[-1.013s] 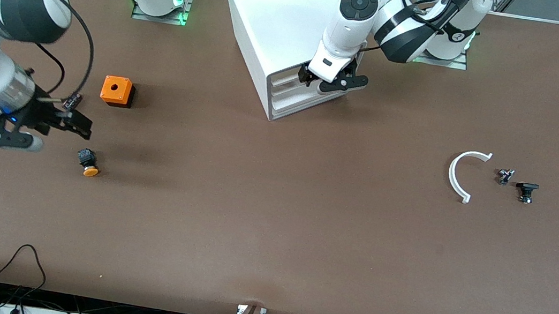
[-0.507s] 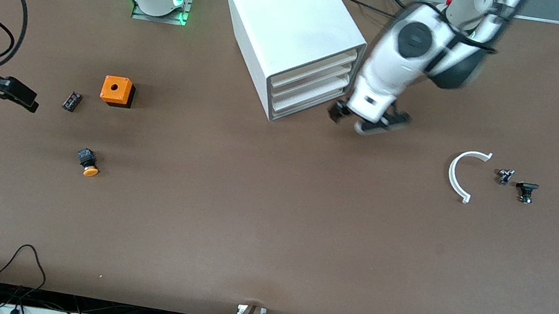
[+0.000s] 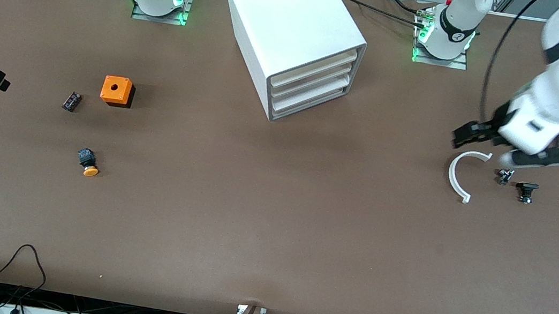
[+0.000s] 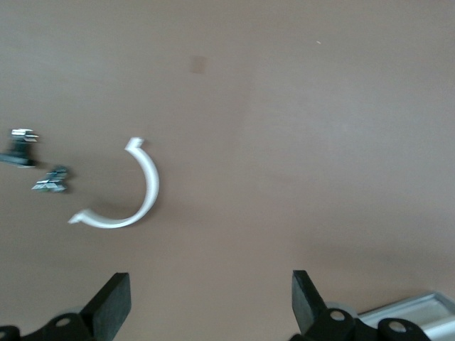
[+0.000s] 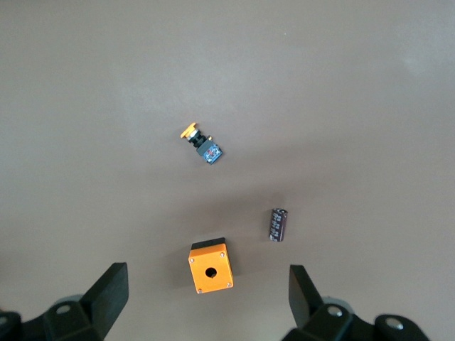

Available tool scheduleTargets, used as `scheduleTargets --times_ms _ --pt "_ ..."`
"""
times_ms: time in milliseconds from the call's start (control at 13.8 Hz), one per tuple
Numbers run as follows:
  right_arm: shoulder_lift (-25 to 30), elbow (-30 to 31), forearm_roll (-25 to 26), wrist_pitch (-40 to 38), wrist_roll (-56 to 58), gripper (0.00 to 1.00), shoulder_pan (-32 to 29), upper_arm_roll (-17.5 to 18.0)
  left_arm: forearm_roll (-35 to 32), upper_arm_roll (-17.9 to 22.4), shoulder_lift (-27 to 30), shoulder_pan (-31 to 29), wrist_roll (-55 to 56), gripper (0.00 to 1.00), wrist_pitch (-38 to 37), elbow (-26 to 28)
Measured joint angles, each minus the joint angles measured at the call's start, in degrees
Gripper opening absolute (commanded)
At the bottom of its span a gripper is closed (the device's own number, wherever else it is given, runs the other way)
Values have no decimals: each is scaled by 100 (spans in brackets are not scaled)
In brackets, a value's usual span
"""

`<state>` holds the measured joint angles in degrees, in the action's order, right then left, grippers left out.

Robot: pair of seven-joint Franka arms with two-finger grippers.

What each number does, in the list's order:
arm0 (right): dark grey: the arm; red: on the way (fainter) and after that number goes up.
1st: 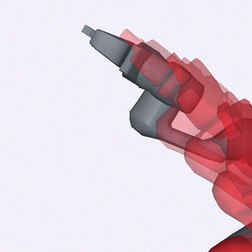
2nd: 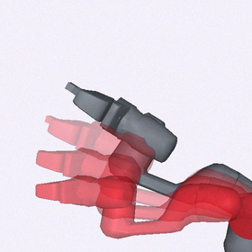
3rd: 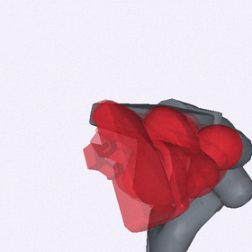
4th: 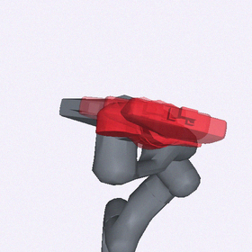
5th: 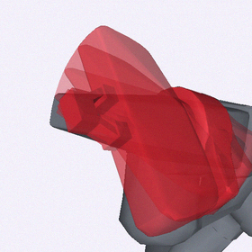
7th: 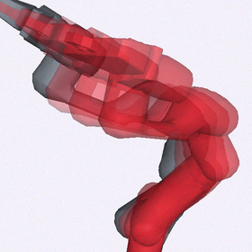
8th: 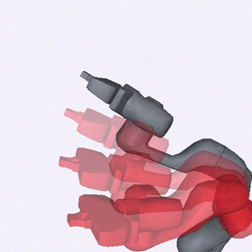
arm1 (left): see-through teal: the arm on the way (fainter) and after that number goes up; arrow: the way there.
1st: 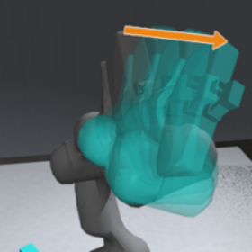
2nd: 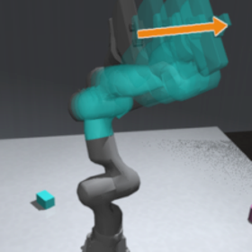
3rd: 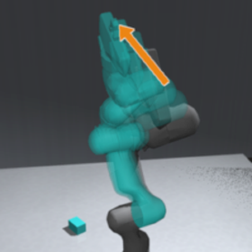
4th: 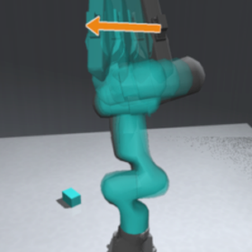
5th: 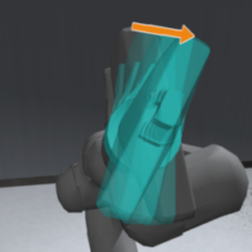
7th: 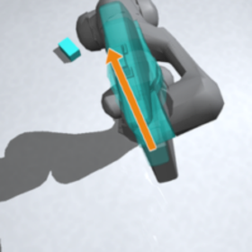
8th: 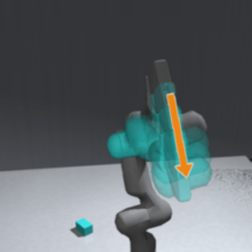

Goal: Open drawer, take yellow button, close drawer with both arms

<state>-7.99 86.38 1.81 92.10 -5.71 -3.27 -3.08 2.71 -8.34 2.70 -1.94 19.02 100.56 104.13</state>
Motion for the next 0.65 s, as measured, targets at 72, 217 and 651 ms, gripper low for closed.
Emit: scheduleTargets --times_ms 72,217,651 --pt "14 23 0 -8 0 100 13 0 -65 96 117 -2 -60 100 -286 -129" --pt "59 74 0 -12 101 100 42 1 -123 163 207 -3 -71 100 -632 -308" --pt "655 868 0 371 630 100 48 0 -149 165 43 -7 -71 100 -679 -357"
